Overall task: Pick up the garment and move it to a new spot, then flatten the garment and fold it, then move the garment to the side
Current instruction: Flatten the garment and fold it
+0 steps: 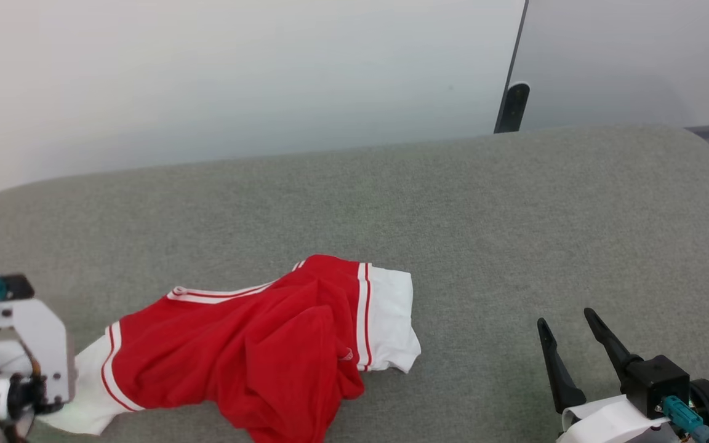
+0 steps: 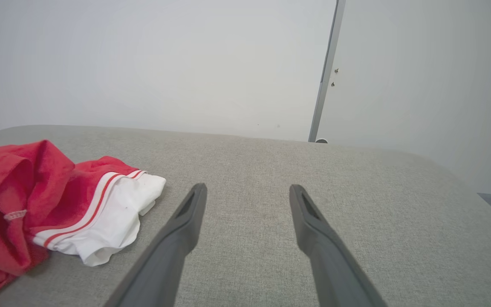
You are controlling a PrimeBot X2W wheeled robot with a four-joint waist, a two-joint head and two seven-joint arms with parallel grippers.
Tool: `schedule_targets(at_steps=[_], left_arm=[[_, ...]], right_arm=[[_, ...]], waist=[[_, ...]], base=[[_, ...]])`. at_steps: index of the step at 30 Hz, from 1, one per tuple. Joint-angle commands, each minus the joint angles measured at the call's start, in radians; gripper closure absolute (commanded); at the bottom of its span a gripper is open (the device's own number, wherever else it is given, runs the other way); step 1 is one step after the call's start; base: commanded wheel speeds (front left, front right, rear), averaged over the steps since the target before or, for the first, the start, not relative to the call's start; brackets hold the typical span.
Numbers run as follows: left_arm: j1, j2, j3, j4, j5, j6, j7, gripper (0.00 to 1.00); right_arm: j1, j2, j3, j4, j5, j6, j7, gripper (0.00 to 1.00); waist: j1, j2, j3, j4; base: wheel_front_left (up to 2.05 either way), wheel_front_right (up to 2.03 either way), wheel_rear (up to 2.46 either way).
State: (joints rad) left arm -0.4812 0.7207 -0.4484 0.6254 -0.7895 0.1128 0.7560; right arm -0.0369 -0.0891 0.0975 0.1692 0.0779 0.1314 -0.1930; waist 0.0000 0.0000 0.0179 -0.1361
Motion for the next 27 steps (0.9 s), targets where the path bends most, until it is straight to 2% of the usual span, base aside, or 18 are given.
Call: schedule_targets(at_steps=[1,7,17,19,27], left_arm=[[-0.017,-0.002,-0.004,-0.011,0.011,-0.005,-0.005,0.0],[-0.03,-0.015,0.005,-0.102,0.02,-0.015,-0.096,0.0],[0.122,-0.063,0.045,-0.315,0.042,-0.065,-0.466,0.0],[0.162,-0.069,0.047,-0.356,0.064,-0.06,-0.548,0.0],[0.372,-0.131,0.092,-0.47,0.078,0.024,-0.799,0.0]], right_arm=[[-0.011,-0.007,0.0,0.0,0.006,-0.001,0.004,0.0],[0.001,-0.019,0.001,-0.007,0.021,-0.001,0.025,0.0],[0.033,-0.033,-0.008,-0.022,0.046,-0.001,0.062,0.0],[0.034,-0.037,-0.007,-0.026,0.048,-0.001,0.067,0.0],[0.05,-0.039,-0.02,-0.042,0.054,-0.001,0.086,0.0]], waist=[[0.0,0.0,-0.019,0.014],[0.0,0.0,-0.064,0.05],[0.0,0.0,-0.121,0.129],[0.0,0.0,-0.125,0.145],[0.0,0.0,-0.134,0.2]], base=[[0.0,0.0,0.0],[0.0,0.0,0.0],[0.0,0.0,0.0],[0.0,0.0,0.0],[0.0,0.0,0.0]])
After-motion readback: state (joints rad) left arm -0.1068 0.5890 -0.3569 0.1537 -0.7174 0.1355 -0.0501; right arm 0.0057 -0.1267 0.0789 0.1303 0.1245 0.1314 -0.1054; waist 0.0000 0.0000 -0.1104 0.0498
